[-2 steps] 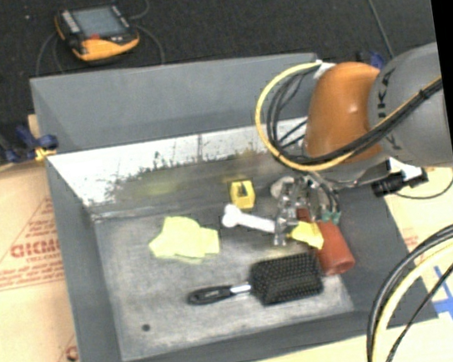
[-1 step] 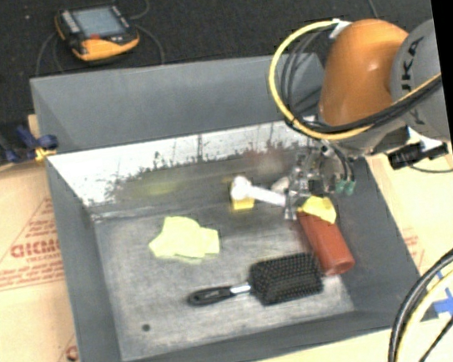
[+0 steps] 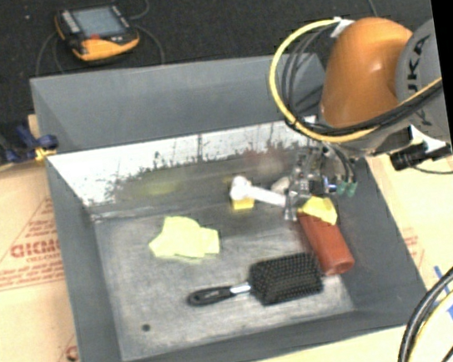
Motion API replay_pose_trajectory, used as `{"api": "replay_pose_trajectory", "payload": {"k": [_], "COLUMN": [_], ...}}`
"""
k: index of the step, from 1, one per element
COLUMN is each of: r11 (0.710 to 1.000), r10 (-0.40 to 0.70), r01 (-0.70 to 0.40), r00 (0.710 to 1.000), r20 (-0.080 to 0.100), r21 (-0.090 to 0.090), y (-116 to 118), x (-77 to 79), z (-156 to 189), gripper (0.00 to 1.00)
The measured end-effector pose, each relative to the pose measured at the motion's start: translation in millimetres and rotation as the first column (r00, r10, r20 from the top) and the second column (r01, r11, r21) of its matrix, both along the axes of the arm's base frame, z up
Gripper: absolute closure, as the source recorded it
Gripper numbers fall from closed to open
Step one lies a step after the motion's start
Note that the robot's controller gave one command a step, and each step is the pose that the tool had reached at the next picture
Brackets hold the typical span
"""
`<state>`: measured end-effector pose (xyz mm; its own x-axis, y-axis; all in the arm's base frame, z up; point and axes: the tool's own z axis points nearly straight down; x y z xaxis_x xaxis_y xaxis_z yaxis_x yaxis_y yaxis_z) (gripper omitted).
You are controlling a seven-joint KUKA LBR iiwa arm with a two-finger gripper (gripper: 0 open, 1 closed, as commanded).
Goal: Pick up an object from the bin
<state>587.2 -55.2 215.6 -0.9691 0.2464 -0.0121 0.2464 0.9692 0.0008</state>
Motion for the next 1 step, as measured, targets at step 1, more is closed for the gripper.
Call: {"api": "replay_pose_trajectory", "payload": {"k": [1], "r11": [1.0], "r10": [0.031], "r01": [-0.031], "r00": [0.999], "r20": [-0.01], "r21": [0.002], "y": [-5.9], "x": [-0.9], "z": [-11.9], "gripper": [1.0]}}
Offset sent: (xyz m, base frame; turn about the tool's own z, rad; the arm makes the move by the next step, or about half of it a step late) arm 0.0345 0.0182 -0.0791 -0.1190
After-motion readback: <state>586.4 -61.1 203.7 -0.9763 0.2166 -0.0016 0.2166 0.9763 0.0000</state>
